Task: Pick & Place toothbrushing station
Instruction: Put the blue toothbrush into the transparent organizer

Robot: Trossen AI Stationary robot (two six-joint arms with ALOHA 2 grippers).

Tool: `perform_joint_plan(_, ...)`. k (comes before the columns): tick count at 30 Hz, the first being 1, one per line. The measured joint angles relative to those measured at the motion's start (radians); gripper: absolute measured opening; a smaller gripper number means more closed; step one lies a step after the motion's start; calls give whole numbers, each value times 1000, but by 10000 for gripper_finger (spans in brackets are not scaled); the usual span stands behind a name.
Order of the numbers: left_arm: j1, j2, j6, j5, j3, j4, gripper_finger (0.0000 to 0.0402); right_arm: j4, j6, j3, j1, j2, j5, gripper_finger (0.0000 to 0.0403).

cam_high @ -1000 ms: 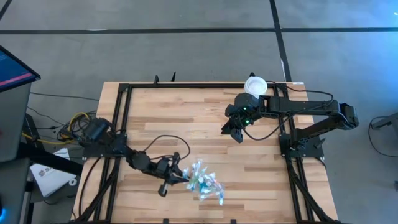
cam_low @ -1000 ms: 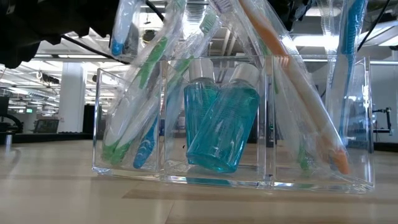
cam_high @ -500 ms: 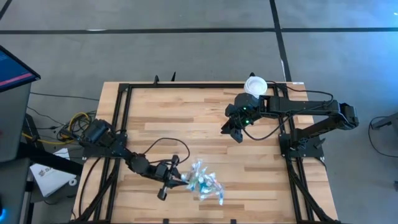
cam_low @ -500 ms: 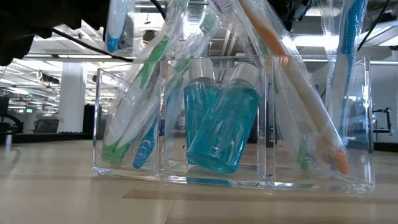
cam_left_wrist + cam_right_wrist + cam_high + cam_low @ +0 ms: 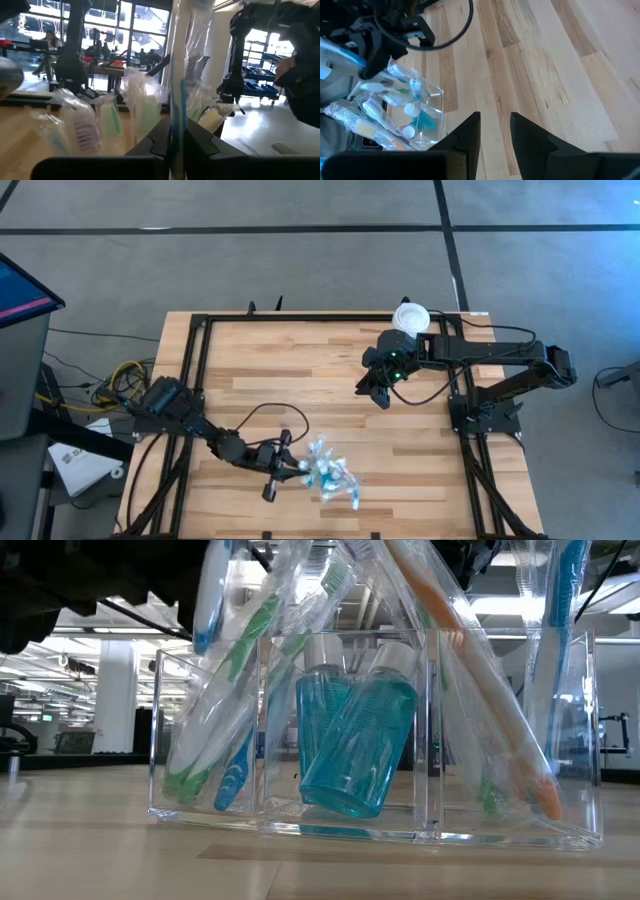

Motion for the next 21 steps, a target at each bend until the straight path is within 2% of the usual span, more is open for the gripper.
perform_joint_plan(5, 3, 56, -1, 0, 31, -1, 10, 0, 0, 0, 0, 0, 0, 98)
perform_joint_plan(11, 3, 69, -1, -12, 43, -1, 28, 0, 0, 0, 1, 0, 0, 98)
perform_joint_plan(16, 3, 69, -1, -26, 38, -2, 10, 0, 0, 0, 1, 0, 0, 98)
perform_joint_plan(21, -5, 69, -1, -42, 38, -9, 23, 0, 0, 0, 1, 0, 0, 98)
